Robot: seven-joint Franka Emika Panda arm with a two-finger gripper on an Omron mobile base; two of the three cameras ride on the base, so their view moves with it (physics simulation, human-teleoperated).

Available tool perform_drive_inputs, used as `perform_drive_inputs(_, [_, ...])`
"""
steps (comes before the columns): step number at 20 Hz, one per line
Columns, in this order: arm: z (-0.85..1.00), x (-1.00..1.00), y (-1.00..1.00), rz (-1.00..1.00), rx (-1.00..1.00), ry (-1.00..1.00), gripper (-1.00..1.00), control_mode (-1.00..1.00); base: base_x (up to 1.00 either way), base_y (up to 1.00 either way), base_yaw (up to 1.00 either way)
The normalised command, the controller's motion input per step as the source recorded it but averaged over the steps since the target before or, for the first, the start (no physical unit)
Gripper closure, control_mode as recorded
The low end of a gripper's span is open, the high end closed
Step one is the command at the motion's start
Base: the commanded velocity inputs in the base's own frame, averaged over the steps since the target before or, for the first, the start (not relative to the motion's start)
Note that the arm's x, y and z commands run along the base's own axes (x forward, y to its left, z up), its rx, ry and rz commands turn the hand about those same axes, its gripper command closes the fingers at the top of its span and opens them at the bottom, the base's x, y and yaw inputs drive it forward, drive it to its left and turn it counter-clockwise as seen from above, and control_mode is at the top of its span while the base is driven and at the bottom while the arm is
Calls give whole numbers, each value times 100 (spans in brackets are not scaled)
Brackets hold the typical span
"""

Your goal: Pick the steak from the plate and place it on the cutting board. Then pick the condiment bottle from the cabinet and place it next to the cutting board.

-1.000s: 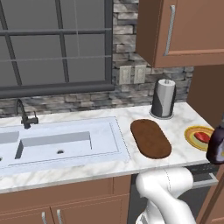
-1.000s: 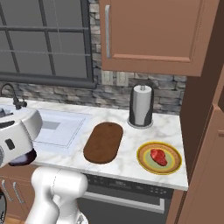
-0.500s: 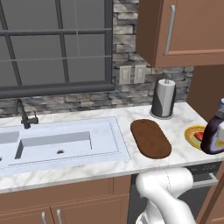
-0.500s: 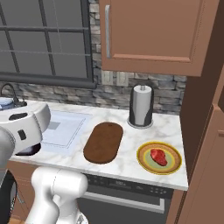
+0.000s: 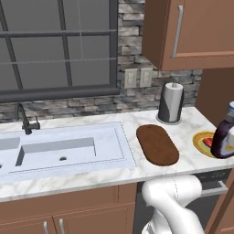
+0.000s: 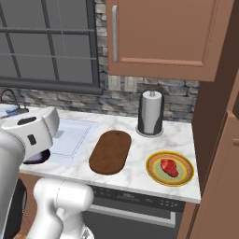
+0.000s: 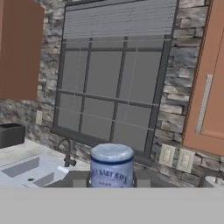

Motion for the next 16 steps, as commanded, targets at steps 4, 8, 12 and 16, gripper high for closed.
perform_drive_inputs(4, [-62,27,19,0,0,-16,100,-100,0,0,0])
perform_drive_inputs(8, [-64,30,19,0,0,-15,100,-100,0,0,0])
perform_drive_inputs(12, [-58,25,19,0,0,-14,100,-100,0,0,0])
perform_drive_inputs(16, [-60,24,19,0,0,-14,100,-100,0,0,0])
